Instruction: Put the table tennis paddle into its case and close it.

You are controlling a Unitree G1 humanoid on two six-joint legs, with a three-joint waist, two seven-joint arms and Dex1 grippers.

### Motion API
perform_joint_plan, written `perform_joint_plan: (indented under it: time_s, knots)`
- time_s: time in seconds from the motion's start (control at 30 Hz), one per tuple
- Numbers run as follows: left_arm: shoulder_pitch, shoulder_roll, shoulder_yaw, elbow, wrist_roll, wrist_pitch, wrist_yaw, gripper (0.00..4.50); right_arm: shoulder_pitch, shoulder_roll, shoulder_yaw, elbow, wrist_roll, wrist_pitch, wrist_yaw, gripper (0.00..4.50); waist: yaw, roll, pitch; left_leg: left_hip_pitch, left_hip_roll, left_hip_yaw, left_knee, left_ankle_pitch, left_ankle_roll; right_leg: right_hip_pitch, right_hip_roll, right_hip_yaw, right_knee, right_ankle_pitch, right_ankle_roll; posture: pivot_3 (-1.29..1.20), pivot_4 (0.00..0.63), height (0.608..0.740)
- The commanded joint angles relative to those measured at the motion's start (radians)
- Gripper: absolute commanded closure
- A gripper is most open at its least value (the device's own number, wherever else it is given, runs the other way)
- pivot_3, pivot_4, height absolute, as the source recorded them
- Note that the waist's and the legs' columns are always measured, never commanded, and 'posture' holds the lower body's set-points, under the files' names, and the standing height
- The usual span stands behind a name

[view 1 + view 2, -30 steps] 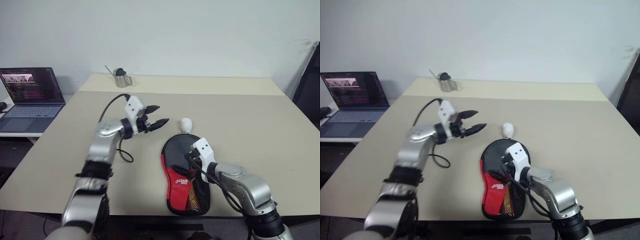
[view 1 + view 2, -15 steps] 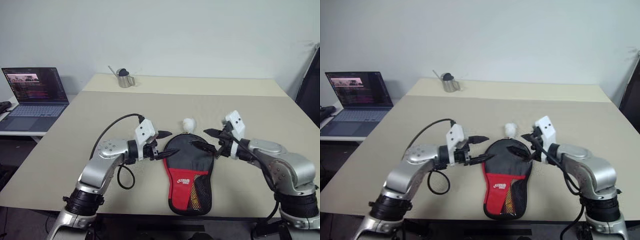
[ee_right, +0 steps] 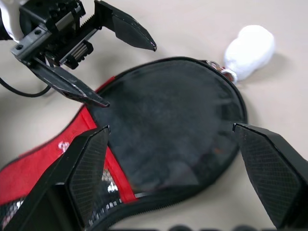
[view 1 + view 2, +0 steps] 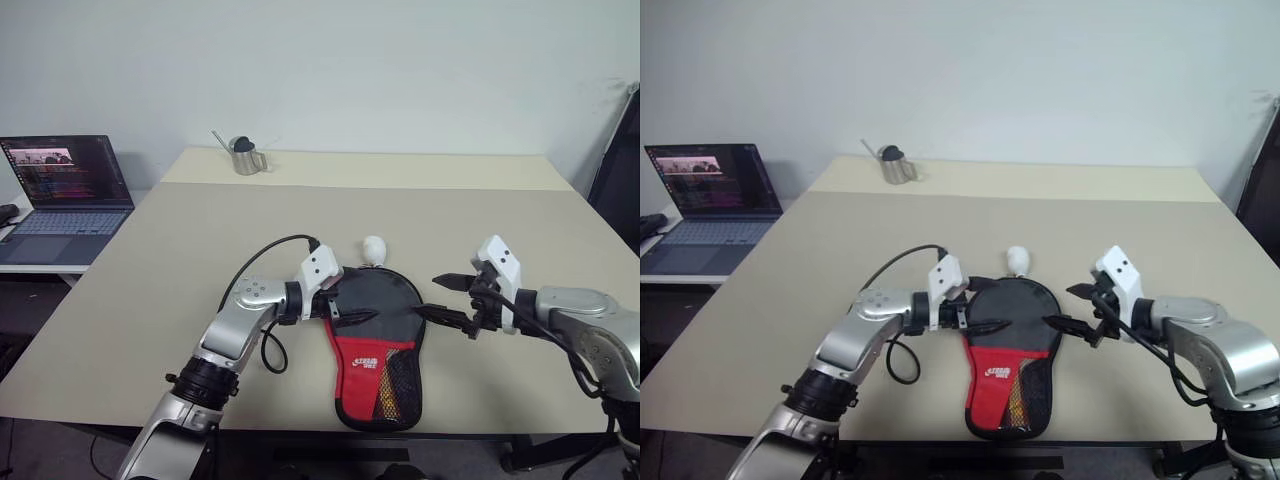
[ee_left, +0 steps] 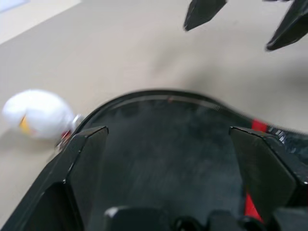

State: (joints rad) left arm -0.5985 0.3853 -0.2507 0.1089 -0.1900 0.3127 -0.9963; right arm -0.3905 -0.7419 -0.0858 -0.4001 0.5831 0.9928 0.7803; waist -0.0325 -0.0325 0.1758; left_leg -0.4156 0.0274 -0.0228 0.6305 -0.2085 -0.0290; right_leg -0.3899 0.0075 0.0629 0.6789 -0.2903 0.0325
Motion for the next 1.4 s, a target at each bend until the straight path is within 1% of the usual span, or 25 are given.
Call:
perform_joint_plan:
  time_s: [0.03,0.13,0.3,0.37,0.5,0.63,0.7,0.87,1.0,1.13,1.23,1.4]
  knots:
    - [-0.021,-0.019,-0.012,0.041,0.025,-0.051,0.008,0.03,-0.02,-0.014,-0.032,-0.008,0.012,-0.031,0.001,0.0,0.0,0.0,0.0,0.0,0.0,0.0,0.0,0.0,0.0,0.0,0.0,0.0,0.0,0.0,0.0,0.0,0.15,0.74]
    - [-0.001,-0.039,-0.038,0.074,0.038,-0.067,-0.006,0.03,-0.074,0.012,-0.026,0.048,-0.009,-0.056,-0.021,0.0,0.0,0.0,0.0,0.0,0.0,0.0,0.0,0.0,0.0,0.0,0.001,0.0,0.0,0.0,0.0,0.0,0.15,0.74]
    - [0.024,-0.059,-0.068,0.141,0.086,-0.123,0.016,0.03,-0.209,0.074,0.014,0.196,-0.072,-0.1,-0.081,0.0,-0.001,0.0,0.0,0.0,0.0,0.0,0.0,0.0,0.0,0.0,0.001,0.001,0.0,0.0,-0.001,0.0,0.15,0.74]
    - [0.026,-0.075,-0.064,0.155,0.088,-0.127,0.026,0.03,-0.275,0.116,0.044,0.271,-0.101,-0.117,-0.101,0.0,-0.001,0.0,0.0,0.0,0.0,0.0,0.0,0.0,0.0,0.0,0.001,0.001,0.0,0.001,-0.002,0.0,0.15,0.74]
    - [0.031,-0.087,-0.067,0.148,0.095,-0.131,0.035,0.03,-0.421,0.253,0.119,0.463,-0.168,-0.155,-0.152,0.0,-0.006,0.001,0.0,0.001,0.0,0.001,0.0,0.0,0.0,0.0,0.001,0.002,0.001,0.002,-0.003,0.0,0.15,0.74]
    - [0.035,-0.091,-0.064,0.141,0.097,-0.128,0.036,0.03,-0.508,0.338,0.157,0.616,-0.218,-0.206,-0.157,0.0,-0.002,0.001,0.0,0.0,0.001,0.0,0.0,0.0,0.0,-0.001,0.001,0.001,0.001,0.002,-0.003,0.0,0.15,0.74]
    - [0.041,-0.09,-0.065,0.132,0.1,-0.128,0.039,0.03,-0.564,0.389,0.182,0.74,-0.266,-0.267,-0.169,0.0,0.0,0.001,0.0,0.0,0.001,0.0,0.0,0.0,0.0,-0.001,0.001,0.001,0.001,0.002,-0.004,0.0,0.15,0.74]
    - [0.061,-0.088,-0.066,0.099,0.099,-0.114,0.051,0.03,-0.722,0.505,0.197,1.166,-0.396,-0.505,-0.245,0.0,-0.003,0.002,0.001,0.0,0.001,0.001,0.0,0.0,0.0,-0.001,0.0,0.0,0.002,0.002,-0.004,0.0,0.15,0.74]
    - [0.069,-0.084,-0.065,0.086,0.1,-0.108,0.055,0.03,-0.803,0.551,0.184,1.394,-0.453,-0.634,-0.28,0.0,-0.002,0.002,0.001,0.0,0.002,0.0,-0.001,0.0,0.0,-0.002,-0.001,0.0,0.001,0.002,-0.004,0.0,0.15,0.74]
    - [0.073,-0.08,-0.063,0.073,0.099,-0.1,0.059,0.03,-0.838,0.571,0.18,1.538,-0.505,-0.722,-0.323,0.0,-0.003,0.002,0.001,0.0,0.002,0.001,-0.001,0.0,0.0,-0.002,-0.001,0.001,0.002,0.002,-0.004,0.0,0.15,0.74]
    - [0.076,-0.076,-0.063,0.067,0.1,-0.097,0.062,0.03,-0.851,0.576,0.168,1.592,-0.524,-0.753,-0.341,0.0,-0.003,0.003,0.001,0.0,0.002,0.0,-0.001,0.0,0.0,-0.002,-0.001,0.001,0.002,0.002,-0.004,0.0,0.15,0.74]
    - [0.078,-0.071,-0.064,0.072,0.101,-0.099,0.063,0.03,-0.86,0.586,0.156,1.627,-0.546,-0.772,-0.344,0.0,-0.007,0.003,0.001,0.0,0.002,0.0,-0.001,0.0,0.0,-0.002,-0.001,0.001,0.002,0.002,-0.004,0.0,0.15,0.74]
